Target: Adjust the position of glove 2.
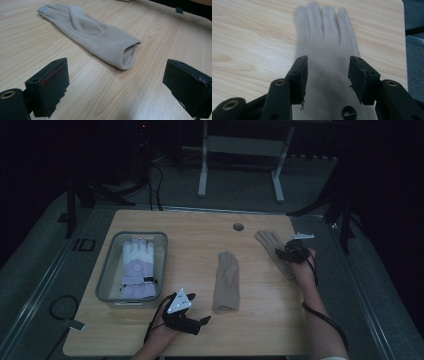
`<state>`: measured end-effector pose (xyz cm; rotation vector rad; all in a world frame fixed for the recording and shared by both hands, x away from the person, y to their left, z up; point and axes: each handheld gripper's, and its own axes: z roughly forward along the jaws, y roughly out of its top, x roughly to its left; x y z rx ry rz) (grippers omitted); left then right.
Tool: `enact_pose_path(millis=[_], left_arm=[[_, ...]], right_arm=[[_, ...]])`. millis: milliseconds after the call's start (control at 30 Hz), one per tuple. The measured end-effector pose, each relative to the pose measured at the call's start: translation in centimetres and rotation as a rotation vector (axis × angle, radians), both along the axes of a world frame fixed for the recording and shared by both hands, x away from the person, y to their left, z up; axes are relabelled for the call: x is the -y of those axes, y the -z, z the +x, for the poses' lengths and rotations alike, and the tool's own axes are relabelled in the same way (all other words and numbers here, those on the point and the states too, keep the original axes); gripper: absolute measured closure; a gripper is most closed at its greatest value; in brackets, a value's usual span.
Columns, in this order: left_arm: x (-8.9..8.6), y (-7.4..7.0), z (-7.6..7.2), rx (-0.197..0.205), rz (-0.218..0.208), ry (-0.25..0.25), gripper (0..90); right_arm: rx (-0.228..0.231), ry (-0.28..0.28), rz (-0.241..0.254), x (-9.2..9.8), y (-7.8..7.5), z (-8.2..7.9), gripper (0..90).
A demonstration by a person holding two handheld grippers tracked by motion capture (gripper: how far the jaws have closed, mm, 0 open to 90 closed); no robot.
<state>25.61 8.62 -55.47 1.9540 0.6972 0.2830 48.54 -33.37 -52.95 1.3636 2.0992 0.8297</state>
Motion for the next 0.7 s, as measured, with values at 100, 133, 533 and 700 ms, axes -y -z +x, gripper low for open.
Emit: enact_pose_path(millis=[100,133,533,700], left_arm=[[-0.1,-0.1,-0.2,0.006,-0.003,-0.002,6.7],[-0.2,-0.2,-0.2,0.009,0.0,-0.002,6.7],[-0.3,0.0,-0.1,-0.002,0.003,-0.007,6.8],[-0.2,0.0,-0.1,-0.004,-0.001,-0.004,6.7]], right_arm=[[-0.021,0.012,0.017,0.5,0.5,0.6,48.0],[-0.026,0.012,0.018,0.6,0.7,0.7,47.4],[-0.056,-0.022,0.036,0.7,1.7,0.5,70.5],[-0.038,0.044,-0.007,-0.4,1.3,-0.2,82.8]])
